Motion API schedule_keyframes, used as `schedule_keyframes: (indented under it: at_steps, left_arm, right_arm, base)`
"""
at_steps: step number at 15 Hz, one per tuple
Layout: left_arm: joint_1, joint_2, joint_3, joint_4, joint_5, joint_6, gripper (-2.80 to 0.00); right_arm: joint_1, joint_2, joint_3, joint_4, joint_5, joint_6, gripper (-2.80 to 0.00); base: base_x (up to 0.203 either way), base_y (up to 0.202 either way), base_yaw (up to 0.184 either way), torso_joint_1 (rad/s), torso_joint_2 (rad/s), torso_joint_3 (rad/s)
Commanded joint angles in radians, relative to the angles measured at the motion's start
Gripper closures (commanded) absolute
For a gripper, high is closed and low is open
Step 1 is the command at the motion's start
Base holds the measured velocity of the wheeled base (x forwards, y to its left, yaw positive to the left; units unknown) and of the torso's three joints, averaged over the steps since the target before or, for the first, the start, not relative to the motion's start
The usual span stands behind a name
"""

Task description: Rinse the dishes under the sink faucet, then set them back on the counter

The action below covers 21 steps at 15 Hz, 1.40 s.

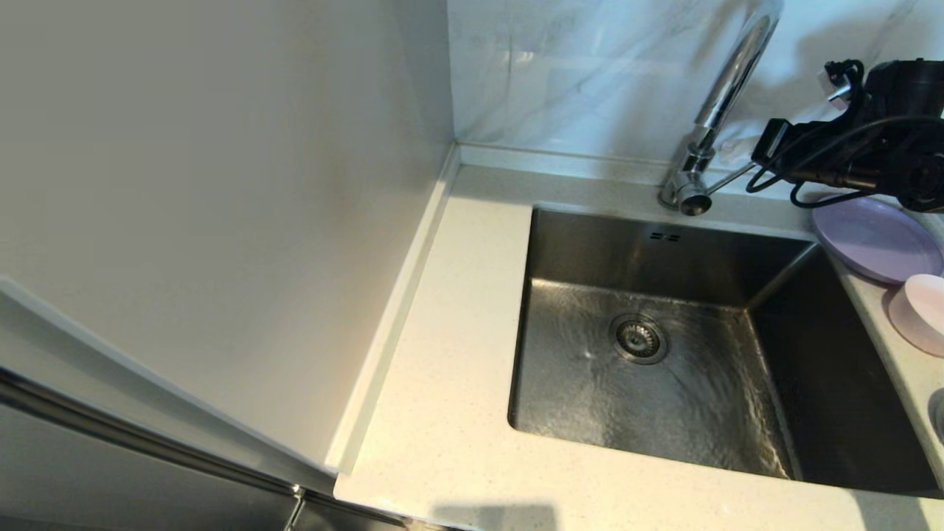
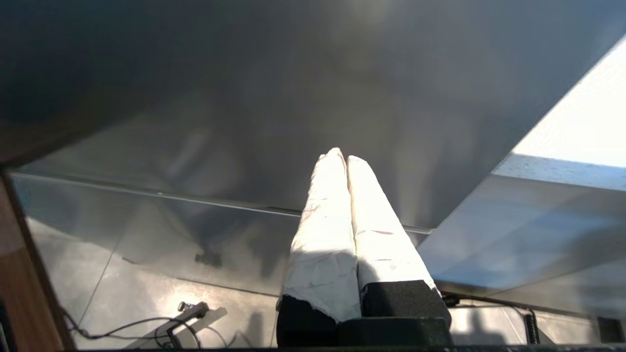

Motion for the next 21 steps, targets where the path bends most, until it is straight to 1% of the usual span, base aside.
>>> schedule_keyframes:
  at_steps: [1,3,5,6,7,9,10,11,12,13,15,17,21]
  left_arm:
    - [0.0,0.0,0.0,0.0,0.0,0.0,0.0]
    - [0.0,0.0,0.0,0.0,0.0,0.0,0.0]
    - [0.0,0.0,0.0,0.0,0.0,0.0,0.0]
    - [0.0,0.0,0.0,0.0,0.0,0.0,0.0]
    - [0.0,0.0,0.0,0.0,-0.001,0.0,0.0]
    - [0.0,0.0,0.0,0.0,-0.001,0.0,0.0]
    - [0.0,0.0,0.0,0.0,0.0,0.0,0.0]
    - [0.0,0.0,0.0,0.0,0.0,0.0,0.0]
    - [0.0,0.0,0.0,0.0,0.0,0.0,0.0]
    - [0.0,0.0,0.0,0.0,0.0,0.0,0.0]
    - [0.0,0.0,0.0,0.0,0.0,0.0,0.0]
    - [0.0,0.0,0.0,0.0,0.0,0.0,0.0]
    - [0.0,0.0,0.0,0.0,-0.001,0.0,0.0]
  right_arm:
    - [0.0,-0.06,0.027,0.0,0.007,0.003,0.0]
    - [0.0,-0.108,0.056,0.003,0.007,0.002,0.0]
    - [-0.002,-0.173,0.123,0.004,-0.001,-0.003,0.0]
    - [-0.005,-0.214,0.162,0.009,-0.007,-0.024,0.0]
    - [-0.012,-0.256,0.196,0.022,-0.019,-0.065,0.0]
    - [-0.026,-0.341,0.27,0.071,-0.063,-0.167,0.0]
    - [-0.047,-0.368,0.295,0.13,-0.106,-0.258,0.0]
    - [-0.075,-0.39,0.312,0.24,-0.185,-0.368,0.0]
    - [-0.105,-0.415,0.326,0.355,-0.302,-0.448,0.0]
    - [-0.139,-0.449,0.349,0.425,-0.373,-0.481,0.0]
    - [-0.202,-0.52,0.418,0.444,-0.399,-0.502,0.0]
    - [-0.234,-0.606,0.516,0.469,-0.407,-0.504,0.0]
    - [-0.249,-0.845,0.744,0.513,-0.447,-0.504,0.0]
  base:
    - [0.0,0.0,0.0,0.0,0.0,0.0]
    - [0.0,0.0,0.0,0.0,0.0,0.0]
    - [0.0,0.0,0.0,0.0,0.0,0.0]
    - [0.0,0.0,0.0,0.0,0.0,0.0]
    - [0.0,0.0,0.0,0.0,0.0,0.0]
    - [0.0,0.0,0.0,0.0,0.0,0.0]
    - [0.0,0.0,0.0,0.0,0.0,0.0]
    - [0.0,0.0,0.0,0.0,0.0,0.0]
    - [0.0,0.0,0.0,0.0,0.0,0.0]
    - [0.0,0.0,0.0,0.0,0.0,0.0]
    - [0.0,0.0,0.0,0.0,0.0,0.0]
    - [0.0,0.0,0.0,0.0,0.0,0.0]
    - [0.0,0.0,0.0,0.0,0.0,0.0]
